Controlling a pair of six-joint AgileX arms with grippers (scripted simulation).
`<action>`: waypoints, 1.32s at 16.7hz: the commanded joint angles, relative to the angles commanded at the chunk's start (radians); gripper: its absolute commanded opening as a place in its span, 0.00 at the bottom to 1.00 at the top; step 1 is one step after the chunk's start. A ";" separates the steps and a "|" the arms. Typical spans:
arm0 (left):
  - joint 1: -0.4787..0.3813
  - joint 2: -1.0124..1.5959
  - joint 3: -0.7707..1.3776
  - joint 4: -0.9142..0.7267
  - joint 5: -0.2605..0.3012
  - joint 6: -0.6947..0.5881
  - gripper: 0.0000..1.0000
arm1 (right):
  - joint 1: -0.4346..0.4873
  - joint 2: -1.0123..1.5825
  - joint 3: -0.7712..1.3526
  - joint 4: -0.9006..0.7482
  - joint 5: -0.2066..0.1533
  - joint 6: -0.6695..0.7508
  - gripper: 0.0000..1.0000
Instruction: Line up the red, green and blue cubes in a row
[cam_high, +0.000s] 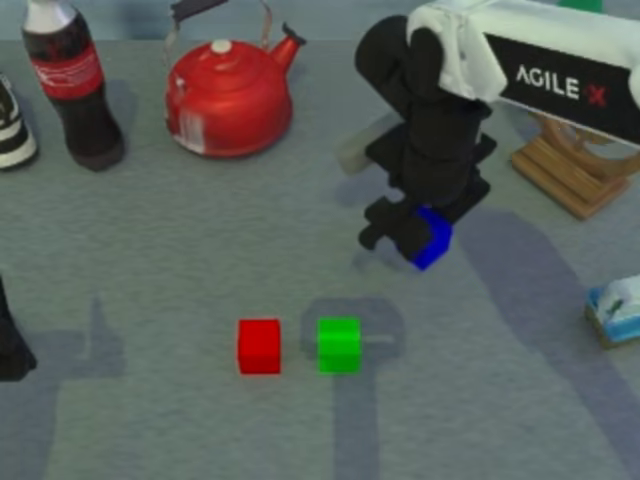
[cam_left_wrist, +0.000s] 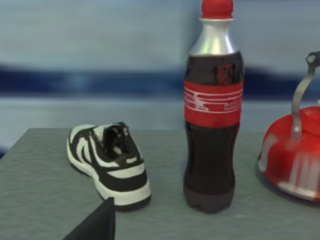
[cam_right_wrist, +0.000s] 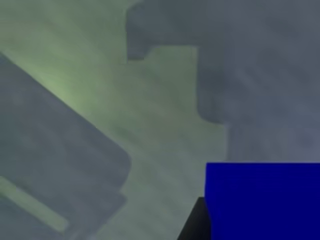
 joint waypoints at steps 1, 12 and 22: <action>0.000 0.000 0.000 0.000 0.000 0.000 1.00 | 0.002 -0.008 0.025 -0.036 0.000 -0.001 0.00; 0.000 0.000 0.000 0.000 0.000 0.000 1.00 | 0.017 -0.075 -0.006 -0.060 0.000 0.113 0.00; 0.000 0.000 0.000 0.000 0.000 0.000 1.00 | 0.102 -0.358 -0.392 0.027 0.003 0.753 0.00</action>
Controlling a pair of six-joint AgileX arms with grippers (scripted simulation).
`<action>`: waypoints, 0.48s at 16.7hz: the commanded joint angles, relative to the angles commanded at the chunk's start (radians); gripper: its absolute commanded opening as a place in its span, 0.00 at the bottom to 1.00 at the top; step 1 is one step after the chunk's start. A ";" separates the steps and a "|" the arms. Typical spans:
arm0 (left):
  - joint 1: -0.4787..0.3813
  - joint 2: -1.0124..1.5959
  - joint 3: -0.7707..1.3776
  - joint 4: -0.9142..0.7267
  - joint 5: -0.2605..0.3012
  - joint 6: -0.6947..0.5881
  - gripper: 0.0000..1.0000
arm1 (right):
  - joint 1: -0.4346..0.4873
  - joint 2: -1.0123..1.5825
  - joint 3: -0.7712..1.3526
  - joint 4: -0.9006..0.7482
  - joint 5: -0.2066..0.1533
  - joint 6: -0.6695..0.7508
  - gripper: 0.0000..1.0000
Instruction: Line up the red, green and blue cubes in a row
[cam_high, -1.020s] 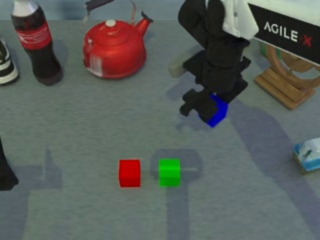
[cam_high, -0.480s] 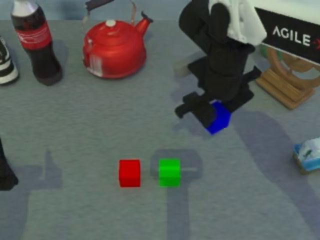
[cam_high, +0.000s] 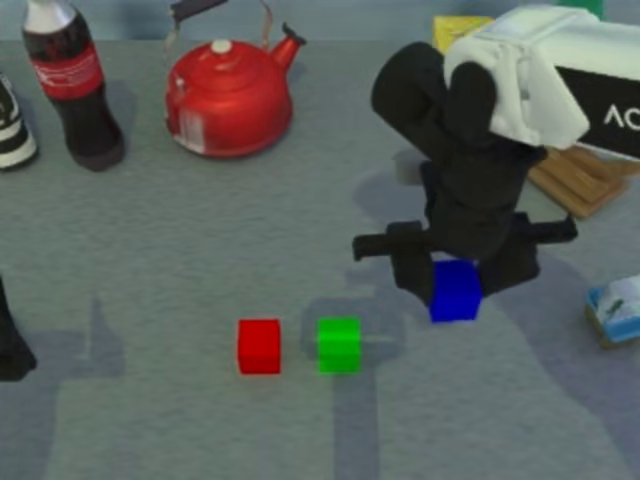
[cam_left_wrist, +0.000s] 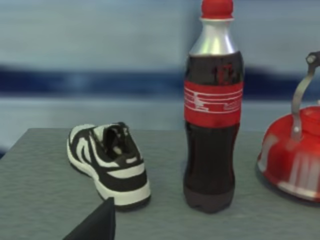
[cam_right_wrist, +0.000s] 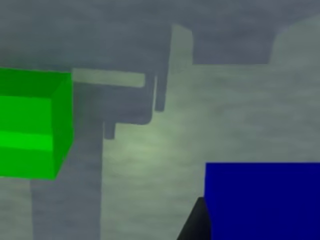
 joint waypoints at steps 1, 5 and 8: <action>0.000 0.000 0.000 0.000 0.000 0.000 1.00 | 0.006 -0.023 -0.028 0.008 0.000 0.039 0.00; 0.000 0.000 0.000 0.000 0.000 0.000 1.00 | 0.015 -0.061 -0.072 0.022 0.001 0.095 0.00; 0.000 0.000 0.000 0.000 0.000 0.000 1.00 | 0.010 -0.057 -0.070 0.020 0.000 0.095 0.00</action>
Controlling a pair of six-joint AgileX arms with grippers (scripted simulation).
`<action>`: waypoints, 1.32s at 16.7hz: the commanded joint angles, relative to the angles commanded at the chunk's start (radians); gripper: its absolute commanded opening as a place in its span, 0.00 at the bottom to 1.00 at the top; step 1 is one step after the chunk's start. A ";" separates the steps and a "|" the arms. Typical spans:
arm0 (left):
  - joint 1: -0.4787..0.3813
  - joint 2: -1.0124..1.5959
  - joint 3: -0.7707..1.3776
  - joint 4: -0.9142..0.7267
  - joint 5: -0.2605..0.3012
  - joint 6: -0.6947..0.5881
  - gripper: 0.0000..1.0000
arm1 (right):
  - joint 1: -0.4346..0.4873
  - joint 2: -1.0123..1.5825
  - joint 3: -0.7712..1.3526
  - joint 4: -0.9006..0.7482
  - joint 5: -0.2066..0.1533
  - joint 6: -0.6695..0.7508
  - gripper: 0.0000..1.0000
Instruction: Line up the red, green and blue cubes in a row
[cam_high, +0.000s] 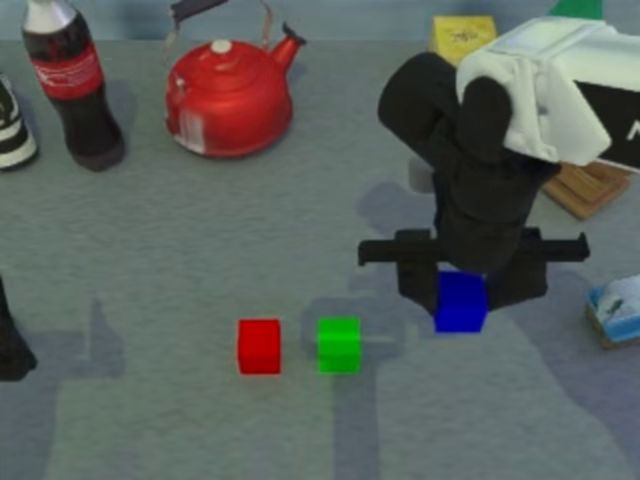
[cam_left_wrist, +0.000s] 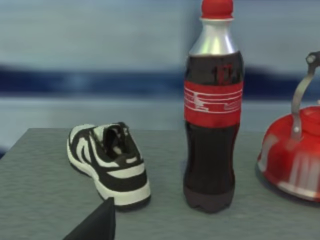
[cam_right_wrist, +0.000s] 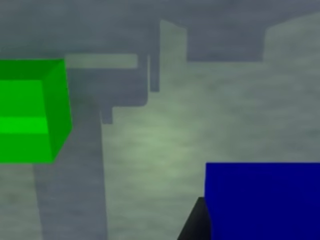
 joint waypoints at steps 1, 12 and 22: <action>0.000 0.000 0.000 0.000 0.000 0.000 1.00 | 0.000 0.001 -0.003 0.003 0.000 0.000 0.00; 0.000 0.000 0.000 0.000 0.000 0.000 1.00 | 0.009 0.082 -0.174 0.260 0.002 0.005 0.00; 0.000 0.000 0.000 0.000 0.000 0.000 1.00 | 0.009 0.082 -0.174 0.260 0.002 0.005 0.60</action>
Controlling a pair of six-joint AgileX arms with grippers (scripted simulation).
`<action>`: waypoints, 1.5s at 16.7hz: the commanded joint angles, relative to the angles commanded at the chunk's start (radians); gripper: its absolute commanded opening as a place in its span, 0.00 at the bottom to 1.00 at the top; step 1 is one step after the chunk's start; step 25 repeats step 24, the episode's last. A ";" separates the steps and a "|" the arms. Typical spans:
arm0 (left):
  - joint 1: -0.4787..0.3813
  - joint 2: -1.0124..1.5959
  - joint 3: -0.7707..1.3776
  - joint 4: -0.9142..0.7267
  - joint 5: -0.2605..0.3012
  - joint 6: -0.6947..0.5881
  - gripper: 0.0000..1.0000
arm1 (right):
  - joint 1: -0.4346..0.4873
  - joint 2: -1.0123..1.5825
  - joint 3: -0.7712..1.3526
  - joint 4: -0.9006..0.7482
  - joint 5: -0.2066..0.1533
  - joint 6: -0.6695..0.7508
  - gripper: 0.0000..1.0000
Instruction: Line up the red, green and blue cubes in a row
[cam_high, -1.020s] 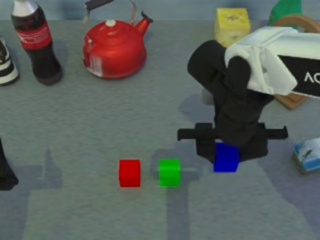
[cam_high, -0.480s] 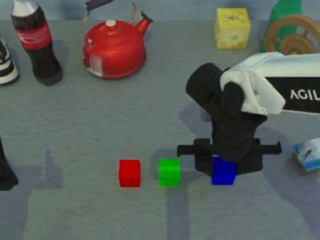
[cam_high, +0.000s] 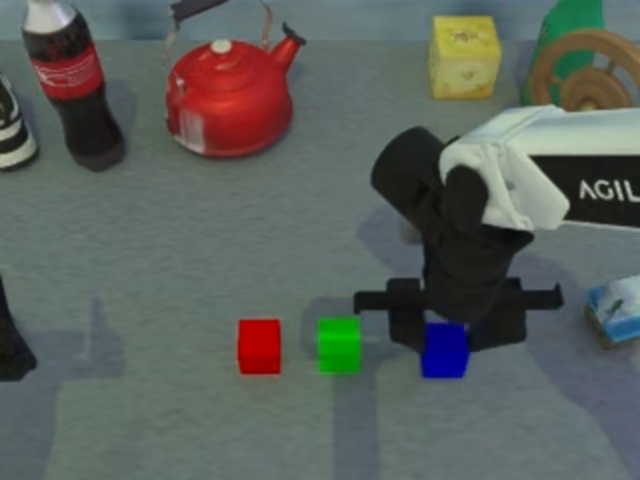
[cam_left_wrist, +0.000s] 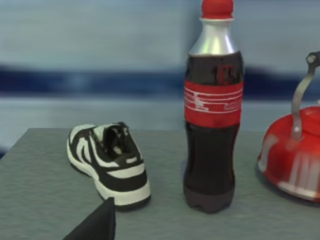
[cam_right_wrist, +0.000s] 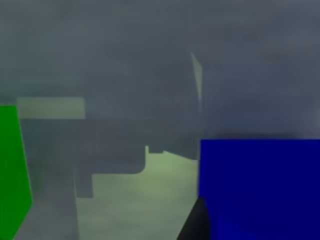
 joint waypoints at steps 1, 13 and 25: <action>0.000 0.000 0.000 0.000 0.000 0.000 1.00 | 0.000 0.000 0.000 0.000 0.000 0.000 0.68; 0.000 0.000 0.000 0.000 0.000 0.000 1.00 | 0.000 0.000 0.000 0.000 0.000 0.000 1.00; 0.000 0.000 0.000 0.000 0.000 0.000 1.00 | 0.007 -0.089 0.167 -0.256 -0.001 -0.002 1.00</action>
